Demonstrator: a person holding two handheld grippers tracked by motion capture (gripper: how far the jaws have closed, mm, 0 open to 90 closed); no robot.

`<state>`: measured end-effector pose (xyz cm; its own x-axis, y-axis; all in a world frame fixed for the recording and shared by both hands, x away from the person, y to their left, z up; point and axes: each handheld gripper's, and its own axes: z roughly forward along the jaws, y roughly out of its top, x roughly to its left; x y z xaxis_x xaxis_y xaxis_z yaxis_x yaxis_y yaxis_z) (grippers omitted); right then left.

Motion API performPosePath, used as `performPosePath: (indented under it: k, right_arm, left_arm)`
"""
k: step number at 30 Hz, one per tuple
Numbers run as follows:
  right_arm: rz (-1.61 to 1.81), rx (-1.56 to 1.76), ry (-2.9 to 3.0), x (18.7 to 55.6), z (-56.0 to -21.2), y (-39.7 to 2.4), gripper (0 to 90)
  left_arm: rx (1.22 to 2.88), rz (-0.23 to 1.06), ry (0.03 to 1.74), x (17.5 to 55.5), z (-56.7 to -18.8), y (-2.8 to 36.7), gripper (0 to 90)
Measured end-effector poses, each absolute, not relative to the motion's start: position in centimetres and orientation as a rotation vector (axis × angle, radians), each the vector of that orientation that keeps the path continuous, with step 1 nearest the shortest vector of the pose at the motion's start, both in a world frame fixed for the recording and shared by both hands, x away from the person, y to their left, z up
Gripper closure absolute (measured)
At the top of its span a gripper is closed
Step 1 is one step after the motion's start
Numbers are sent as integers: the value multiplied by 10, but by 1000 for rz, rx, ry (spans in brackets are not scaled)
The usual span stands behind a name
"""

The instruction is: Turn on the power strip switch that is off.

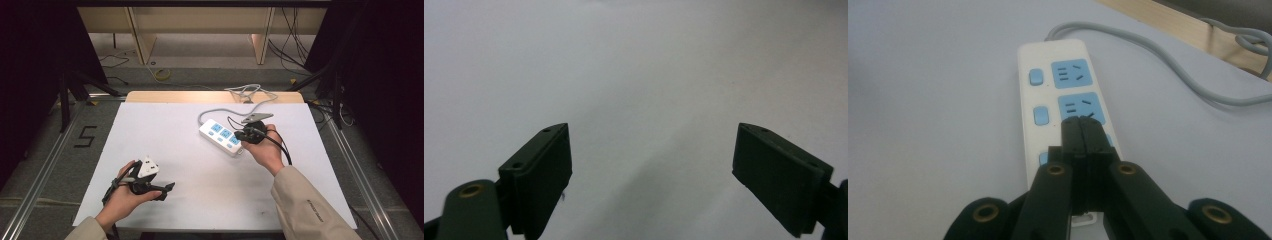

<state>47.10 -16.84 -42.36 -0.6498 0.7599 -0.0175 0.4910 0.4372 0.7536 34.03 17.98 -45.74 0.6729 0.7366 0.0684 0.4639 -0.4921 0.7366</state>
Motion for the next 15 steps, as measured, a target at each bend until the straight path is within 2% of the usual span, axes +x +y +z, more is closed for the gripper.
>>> performPosePath:
  k: [15]
  right_arm:
    - [1039,1075,2343,481,-423,-163,900]
  left_arm:
    - [2174,494,919,340,-457,180,157]
